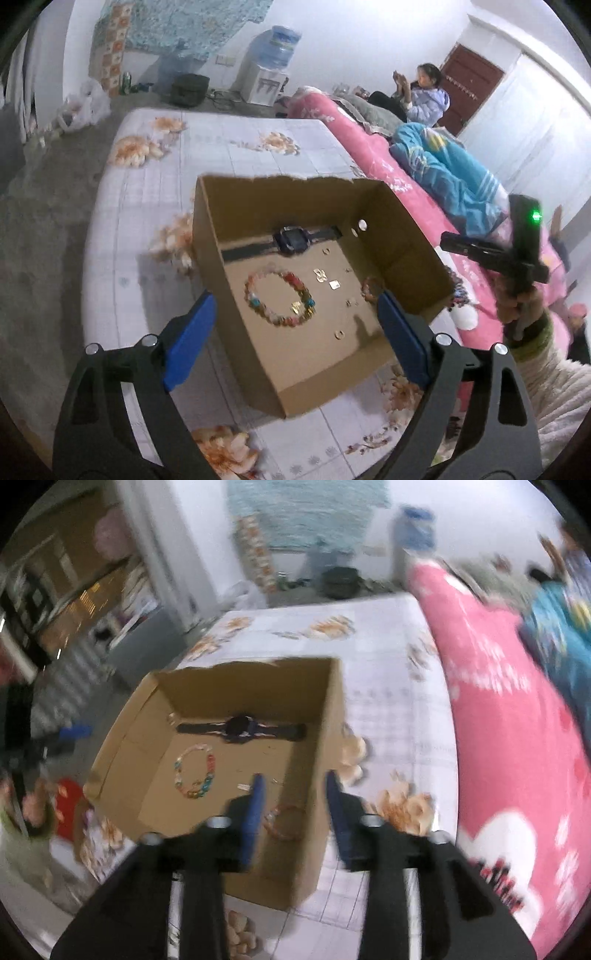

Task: Organize jewelry

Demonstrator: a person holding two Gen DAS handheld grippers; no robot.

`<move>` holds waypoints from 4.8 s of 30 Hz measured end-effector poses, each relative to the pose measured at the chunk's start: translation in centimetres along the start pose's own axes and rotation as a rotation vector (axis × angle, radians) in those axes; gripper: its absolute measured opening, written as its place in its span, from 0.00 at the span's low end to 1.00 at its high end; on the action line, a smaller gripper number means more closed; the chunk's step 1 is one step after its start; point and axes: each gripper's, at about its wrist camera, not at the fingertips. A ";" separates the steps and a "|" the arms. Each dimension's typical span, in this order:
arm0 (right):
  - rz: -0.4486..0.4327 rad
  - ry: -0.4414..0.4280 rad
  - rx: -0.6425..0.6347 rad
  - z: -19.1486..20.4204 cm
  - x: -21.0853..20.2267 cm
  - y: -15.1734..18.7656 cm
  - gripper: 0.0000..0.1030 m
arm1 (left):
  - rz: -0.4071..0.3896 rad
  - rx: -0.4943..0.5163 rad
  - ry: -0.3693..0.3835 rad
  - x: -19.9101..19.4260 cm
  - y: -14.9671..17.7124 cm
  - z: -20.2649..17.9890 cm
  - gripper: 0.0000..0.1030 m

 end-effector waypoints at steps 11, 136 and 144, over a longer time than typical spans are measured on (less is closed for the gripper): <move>0.169 -0.176 0.212 -1.9 3.5 3.0 0.39 | 0.129 -0.109 0.092 4.6 3.4 1.3 0.84; -0.022 0.218 0.138 11.3 -2.3 21.4 0.94 | 0.094 -0.059 -0.567 2.9 18.1 -13.6 0.92; -0.020 0.218 0.140 11.3 -2.0 21.5 0.94 | 0.093 -0.059 -0.569 3.0 18.1 -13.6 0.92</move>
Point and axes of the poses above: each gripper's, at about its wrist camera, not at the fingertips, and x roughly the way its jaws point, z to its left, y to its underside, and after that the axes turned 4 degrees about z, right-handed
